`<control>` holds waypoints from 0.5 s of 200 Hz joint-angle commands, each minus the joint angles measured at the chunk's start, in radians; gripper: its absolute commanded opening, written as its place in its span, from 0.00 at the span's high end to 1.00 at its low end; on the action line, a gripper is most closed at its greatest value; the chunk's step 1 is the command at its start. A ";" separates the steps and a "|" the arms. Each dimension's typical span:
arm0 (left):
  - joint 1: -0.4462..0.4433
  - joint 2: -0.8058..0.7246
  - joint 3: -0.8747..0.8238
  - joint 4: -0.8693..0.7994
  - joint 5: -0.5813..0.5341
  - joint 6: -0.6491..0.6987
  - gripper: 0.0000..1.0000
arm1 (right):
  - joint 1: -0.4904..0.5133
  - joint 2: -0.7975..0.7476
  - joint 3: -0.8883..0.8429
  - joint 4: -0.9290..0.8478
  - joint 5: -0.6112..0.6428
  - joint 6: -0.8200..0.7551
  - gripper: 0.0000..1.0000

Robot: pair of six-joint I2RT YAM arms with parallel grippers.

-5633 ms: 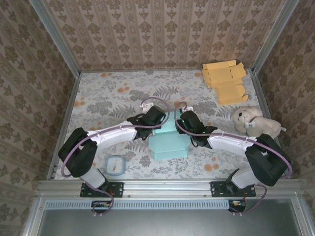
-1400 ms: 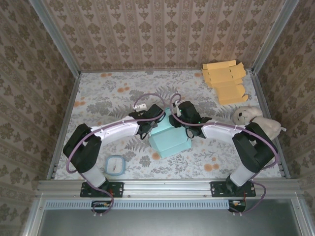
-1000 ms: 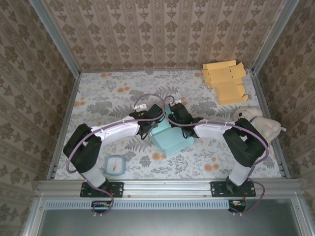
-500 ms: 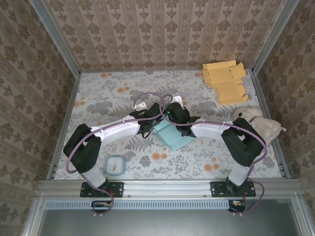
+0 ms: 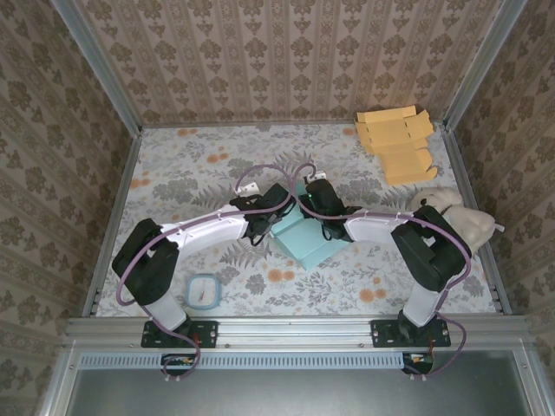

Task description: Fold the paper box

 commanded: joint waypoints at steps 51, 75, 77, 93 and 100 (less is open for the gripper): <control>-0.008 0.006 0.004 -0.060 -0.010 0.037 1.00 | -0.092 0.033 -0.012 0.053 0.014 0.046 0.62; -0.008 0.011 0.009 -0.061 -0.014 0.037 1.00 | -0.092 0.040 -0.008 0.057 0.019 0.033 0.62; -0.008 0.013 0.009 -0.061 -0.014 0.037 1.00 | -0.092 0.040 -0.008 0.058 0.017 0.030 0.61; -0.008 0.023 0.022 -0.066 -0.014 0.037 1.00 | -0.091 0.042 -0.010 0.057 0.011 0.027 0.61; -0.007 0.029 0.026 -0.069 -0.019 0.039 1.00 | -0.091 0.039 -0.018 0.063 0.000 0.027 0.60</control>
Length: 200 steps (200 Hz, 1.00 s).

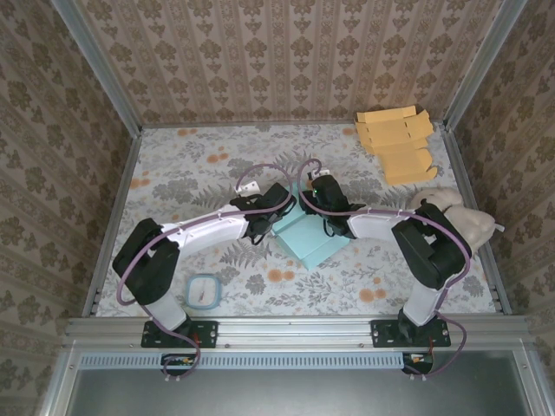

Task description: Fold the paper box

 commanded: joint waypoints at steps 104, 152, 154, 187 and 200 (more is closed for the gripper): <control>0.064 0.096 0.080 -0.100 -0.050 0.104 1.00 | -0.036 -0.243 -0.180 -0.004 -0.105 0.073 0.46; 0.097 0.128 0.127 -0.066 -0.029 0.263 1.00 | -0.026 -0.428 -0.233 -0.089 -0.125 0.108 0.43; 0.099 0.126 0.128 -0.061 -0.026 0.283 1.00 | -0.026 -0.438 -0.236 -0.095 -0.121 0.112 0.43; 0.129 0.039 0.093 0.185 0.169 0.781 1.00 | -0.025 -0.684 -0.288 -0.264 -0.026 0.149 0.43; 0.129 -0.002 0.084 0.240 0.265 0.980 1.00 | -0.025 -0.798 -0.306 -0.342 0.023 0.168 0.42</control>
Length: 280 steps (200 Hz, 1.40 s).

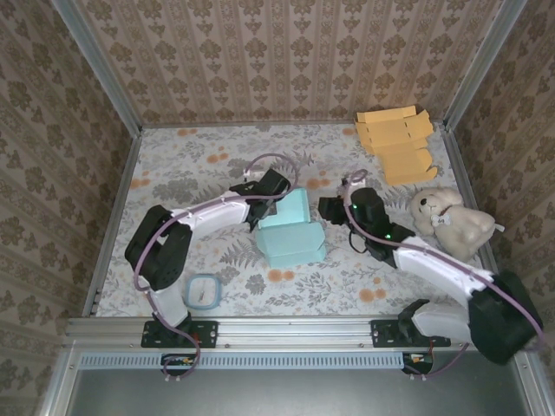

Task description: Fold the paper box

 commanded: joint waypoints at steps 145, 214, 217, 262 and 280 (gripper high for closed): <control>-0.227 -0.028 0.227 -0.343 0.304 1.824 1.00 | -0.063 -0.771 -0.143 -0.439 0.297 -0.045 0.28; -0.272 0.101 0.255 -0.248 0.167 2.109 1.00 | -0.067 -0.771 -0.152 -0.441 0.281 -0.042 0.27; -0.274 0.108 0.258 -0.243 0.166 2.113 1.00 | -0.067 -0.771 -0.151 -0.441 0.280 -0.042 0.27; -0.269 0.202 0.312 -0.235 0.141 2.127 0.80 | -0.069 -0.782 -0.152 -0.450 0.279 -0.047 0.27; -0.265 0.210 0.310 -0.222 0.144 2.127 0.74 | -0.069 -0.787 -0.153 -0.454 0.275 -0.047 0.27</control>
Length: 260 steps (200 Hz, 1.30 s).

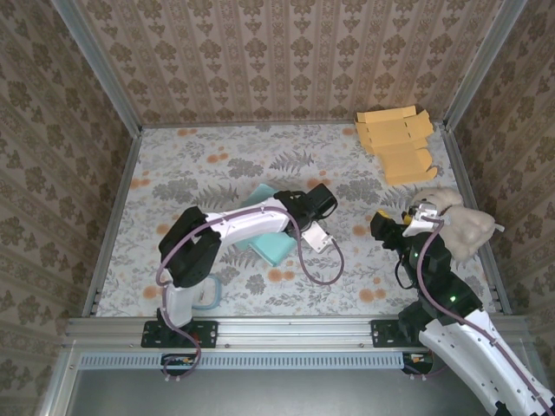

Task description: Fold the paper box

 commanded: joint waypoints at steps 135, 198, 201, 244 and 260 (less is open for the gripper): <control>0.123 -0.392 -0.158 0.360 0.205 -0.524 0.64 | -0.007 0.040 -0.021 0.026 -0.018 -0.011 0.27; 0.524 -0.481 -0.056 0.118 0.482 -1.316 0.39 | -0.012 0.351 0.063 0.161 -0.181 -0.046 0.27; 0.536 -0.464 -0.042 0.097 0.529 -1.330 0.29 | -0.013 0.367 0.070 0.168 -0.190 -0.049 0.27; 0.680 -0.346 -0.023 0.049 0.799 -1.372 0.01 | -0.016 0.604 0.179 0.288 -0.231 -0.168 0.27; 0.693 -0.329 -0.045 0.062 0.825 -1.343 0.04 | -0.024 0.704 0.231 0.321 -0.263 -0.233 0.27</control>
